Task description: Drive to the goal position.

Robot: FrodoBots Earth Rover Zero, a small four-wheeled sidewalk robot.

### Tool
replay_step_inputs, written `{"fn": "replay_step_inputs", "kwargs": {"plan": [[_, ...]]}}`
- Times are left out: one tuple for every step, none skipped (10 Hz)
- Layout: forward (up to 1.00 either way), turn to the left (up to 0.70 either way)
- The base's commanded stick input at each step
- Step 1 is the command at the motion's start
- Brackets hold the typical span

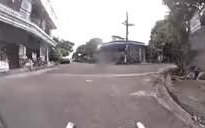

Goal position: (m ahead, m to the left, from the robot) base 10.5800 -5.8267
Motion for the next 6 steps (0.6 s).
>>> {"fn": "replay_step_inputs", "kwargs": {"plan": [[0.7, 0.0], [0.7, 0.0], [0.7, 0.0], [0.7, 0.0], [0.7, 0.0], [0.7, 0.0]]}}
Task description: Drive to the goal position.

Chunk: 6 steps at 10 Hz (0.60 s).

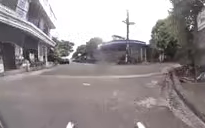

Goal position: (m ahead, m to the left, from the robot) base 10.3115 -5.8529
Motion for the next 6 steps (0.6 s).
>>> {"fn": "replay_step_inputs", "kwargs": {"plan": [[0.7, 0.0], [0.7, 0.0], [0.7, 0.0], [0.7, 0.0], [0.7, 0.0], [0.7, 0.0]]}}
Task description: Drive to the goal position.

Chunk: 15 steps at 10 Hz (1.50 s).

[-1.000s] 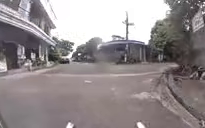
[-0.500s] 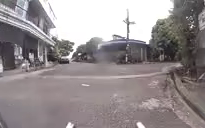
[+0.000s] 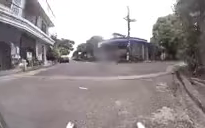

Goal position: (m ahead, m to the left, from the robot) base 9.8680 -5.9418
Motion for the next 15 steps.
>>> {"fn": "replay_step_inputs", "kwargs": {"plan": [[0.7, 0.0], [0.7, -0.04], [0.7, -0.12], [0.7, -0.14], [0.7, -0.14], [0.7, -0.14], [0.7, -0.14], [0.7, -0.14], [0.7, -0.14], [0.7, -0.14], [0.7, -0.14], [0.7, -0.14], [0.7, -0.11], [0.7, 0.0], [0.7, 0.0]]}}
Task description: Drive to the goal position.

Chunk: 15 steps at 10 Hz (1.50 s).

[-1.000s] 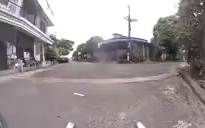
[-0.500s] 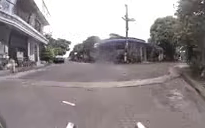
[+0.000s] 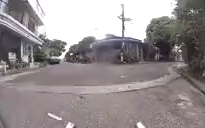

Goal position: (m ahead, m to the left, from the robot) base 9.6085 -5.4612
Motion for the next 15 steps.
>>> {"fn": "replay_step_inputs", "kwargs": {"plan": [[0.7, 0.0], [0.7, 0.0], [0.7, 0.0], [0.7, 0.0], [0.7, 0.0], [0.7, 0.0], [0.7, 0.0], [0.7, 0.0], [0.7, -0.08], [0.7, -0.14], [0.7, -0.14], [0.7, -0.14], [0.7, -0.14], [0.7, -0.14], [0.7, -0.14]]}}
